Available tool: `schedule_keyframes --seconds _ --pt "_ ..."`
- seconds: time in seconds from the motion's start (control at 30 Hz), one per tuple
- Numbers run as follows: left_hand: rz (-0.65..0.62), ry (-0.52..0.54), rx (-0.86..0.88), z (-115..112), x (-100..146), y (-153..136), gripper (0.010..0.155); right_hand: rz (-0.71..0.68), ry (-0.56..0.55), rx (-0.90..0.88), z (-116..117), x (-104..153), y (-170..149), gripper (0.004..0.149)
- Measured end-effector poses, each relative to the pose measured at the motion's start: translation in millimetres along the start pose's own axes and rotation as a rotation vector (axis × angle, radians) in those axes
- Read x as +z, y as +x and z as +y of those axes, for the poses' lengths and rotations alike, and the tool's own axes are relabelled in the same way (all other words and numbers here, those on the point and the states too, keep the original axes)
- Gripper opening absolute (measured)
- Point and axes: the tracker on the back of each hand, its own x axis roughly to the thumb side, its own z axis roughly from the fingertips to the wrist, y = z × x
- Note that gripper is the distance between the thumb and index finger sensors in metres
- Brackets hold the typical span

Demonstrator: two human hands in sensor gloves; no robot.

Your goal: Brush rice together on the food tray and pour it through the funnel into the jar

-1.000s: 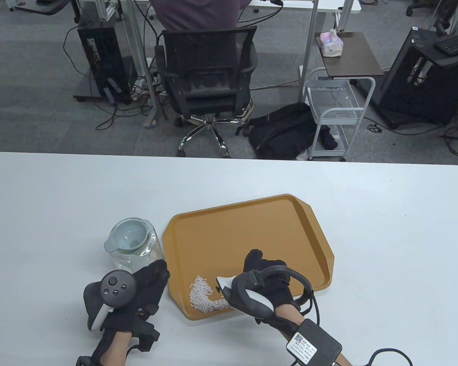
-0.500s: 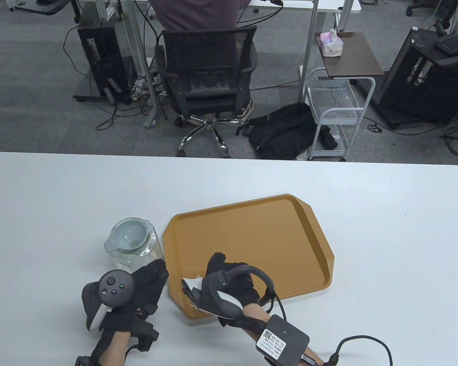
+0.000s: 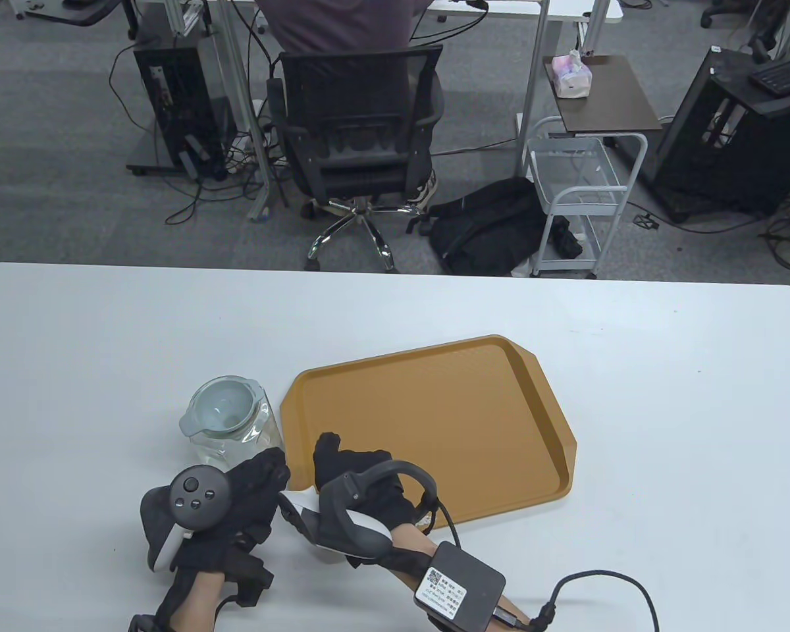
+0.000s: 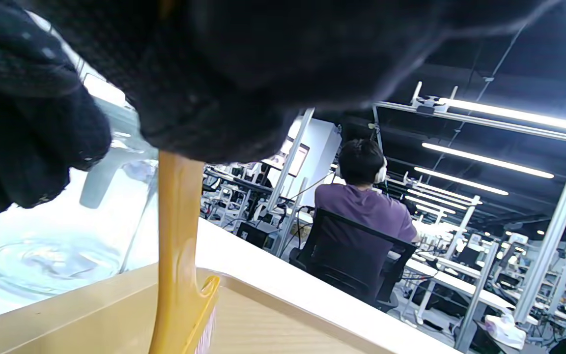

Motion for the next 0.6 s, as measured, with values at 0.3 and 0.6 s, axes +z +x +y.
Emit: schedule_keyframes --seconds 0.3,0.6 --pt "0.005 -0.007 -0.011 -0.1 -0.2 0.0 0.058 0.043 0.027 0.295 5.8 18.8 -28.5 0.050" --pt "0.008 -0.009 -0.008 0.2 -0.1 -0.3 0.058 0.005 0.090 0.317 18.4 20.1 -2.6 0.047"
